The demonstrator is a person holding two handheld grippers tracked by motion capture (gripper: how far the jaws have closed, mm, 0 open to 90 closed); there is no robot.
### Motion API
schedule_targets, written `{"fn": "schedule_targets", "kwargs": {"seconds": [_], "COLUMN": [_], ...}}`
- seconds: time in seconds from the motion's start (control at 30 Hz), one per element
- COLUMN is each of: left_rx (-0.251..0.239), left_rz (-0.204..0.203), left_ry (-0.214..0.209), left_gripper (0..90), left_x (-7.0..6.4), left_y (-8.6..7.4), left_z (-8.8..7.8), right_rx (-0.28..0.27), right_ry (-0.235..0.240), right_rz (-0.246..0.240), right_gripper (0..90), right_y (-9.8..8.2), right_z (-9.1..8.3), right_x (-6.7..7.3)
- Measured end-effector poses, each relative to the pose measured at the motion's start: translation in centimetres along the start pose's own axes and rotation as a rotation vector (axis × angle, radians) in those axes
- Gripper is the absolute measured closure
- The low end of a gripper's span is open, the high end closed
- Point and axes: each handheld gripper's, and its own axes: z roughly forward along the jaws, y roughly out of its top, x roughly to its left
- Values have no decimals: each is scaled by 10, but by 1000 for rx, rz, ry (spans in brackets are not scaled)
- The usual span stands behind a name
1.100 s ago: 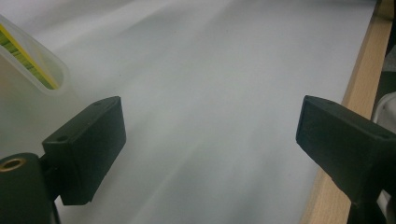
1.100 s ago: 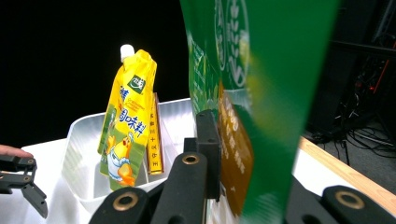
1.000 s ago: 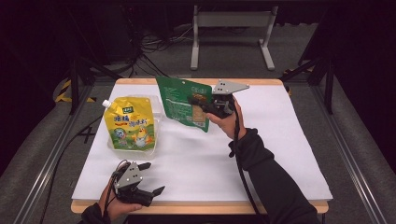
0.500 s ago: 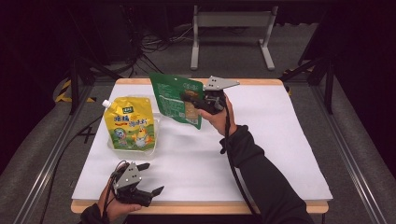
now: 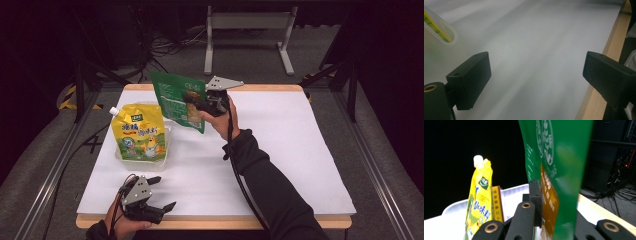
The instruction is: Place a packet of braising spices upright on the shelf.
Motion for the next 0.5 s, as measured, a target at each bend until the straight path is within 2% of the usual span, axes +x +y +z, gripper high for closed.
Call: {"fn": "schedule_targets", "kwargs": {"seconds": [0.37,0.5], "left_rx": [-6,-8], "left_rz": [-21,-25], "left_ry": [15,13], "left_gripper": [87,87], "left_x": [-1,-1], "left_y": [-5,-4], "left_z": [-6,-5], "right_rx": [-2,0], "right_ry": [17,25], "right_rz": [35,32], "right_gripper": [895,895], "right_y": [5,8], "right_z": [33,45], "right_x": [3,6]}}
